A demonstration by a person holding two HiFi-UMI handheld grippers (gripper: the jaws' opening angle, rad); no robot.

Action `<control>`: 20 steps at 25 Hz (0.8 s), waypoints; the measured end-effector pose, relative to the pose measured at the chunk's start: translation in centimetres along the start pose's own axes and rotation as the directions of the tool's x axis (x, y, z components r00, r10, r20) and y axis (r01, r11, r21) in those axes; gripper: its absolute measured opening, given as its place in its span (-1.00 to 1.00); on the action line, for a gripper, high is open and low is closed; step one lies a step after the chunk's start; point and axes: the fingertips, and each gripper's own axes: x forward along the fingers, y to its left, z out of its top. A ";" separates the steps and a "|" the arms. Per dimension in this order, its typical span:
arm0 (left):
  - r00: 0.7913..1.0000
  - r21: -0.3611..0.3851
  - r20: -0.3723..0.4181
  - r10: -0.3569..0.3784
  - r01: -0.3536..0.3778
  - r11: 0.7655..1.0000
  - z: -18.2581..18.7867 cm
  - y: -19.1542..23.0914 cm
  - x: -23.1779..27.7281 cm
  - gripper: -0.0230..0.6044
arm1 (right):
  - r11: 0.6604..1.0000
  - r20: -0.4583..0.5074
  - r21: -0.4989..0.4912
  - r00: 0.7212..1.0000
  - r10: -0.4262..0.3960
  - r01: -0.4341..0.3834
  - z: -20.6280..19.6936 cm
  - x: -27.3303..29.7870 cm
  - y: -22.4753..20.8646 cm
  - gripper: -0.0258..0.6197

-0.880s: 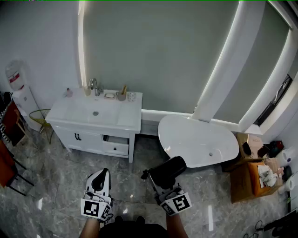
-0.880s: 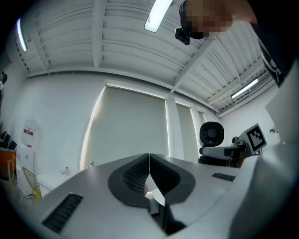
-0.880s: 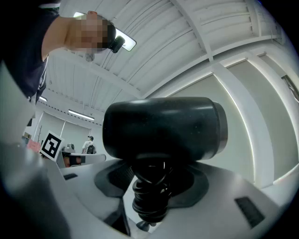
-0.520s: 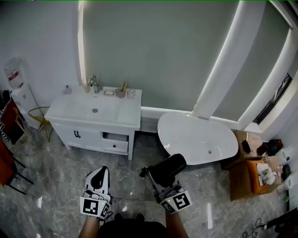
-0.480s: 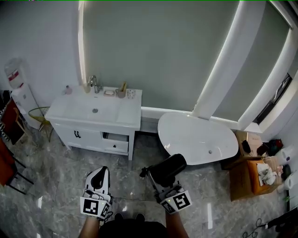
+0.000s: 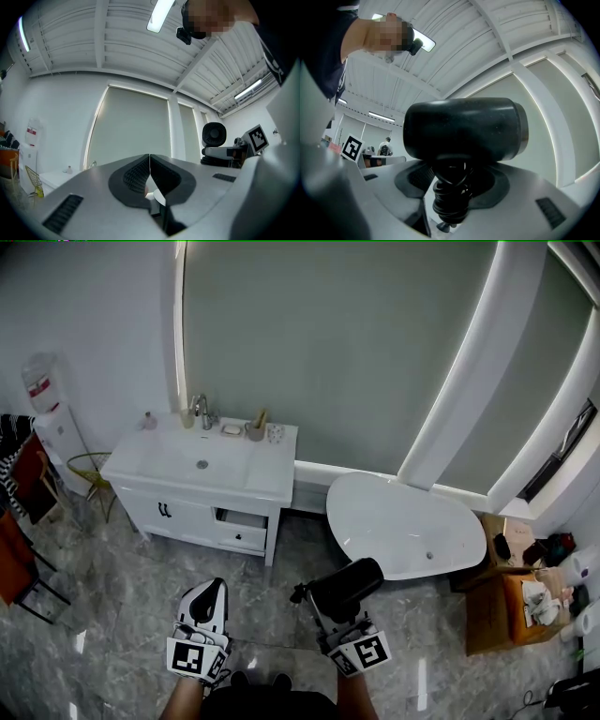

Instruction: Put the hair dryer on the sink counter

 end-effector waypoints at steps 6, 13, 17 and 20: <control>1.000 0.026 0.001 0.004 -0.004 1.000 -0.4 -0.7 -0.1 -0.84 | 1.000 -0.008 0.002 1.000 0.003 -0.003 -0.5 -0.3 -0.3 -0.21; 1.000 0.029 0.000 0.020 -0.020 0.999 -0.7 -1.0 0.1 -0.84 | 1.000 -0.009 -0.015 1.000 0.003 -0.003 -0.5 -0.7 -0.8 -0.21; 1.000 0.031 -0.004 0.027 -0.027 0.999 -1.2 -1.6 0.6 -0.84 | 0.999 -0.031 -0.037 1.000 0.000 -0.001 -1.0 -1.2 -1.9 -0.21; 0.999 0.035 0.003 0.033 -0.033 0.999 -1.4 -2.0 1.3 -0.84 | 0.998 -0.035 -0.057 0.999 -0.005 0.003 -1.1 -1.6 -3.4 -0.21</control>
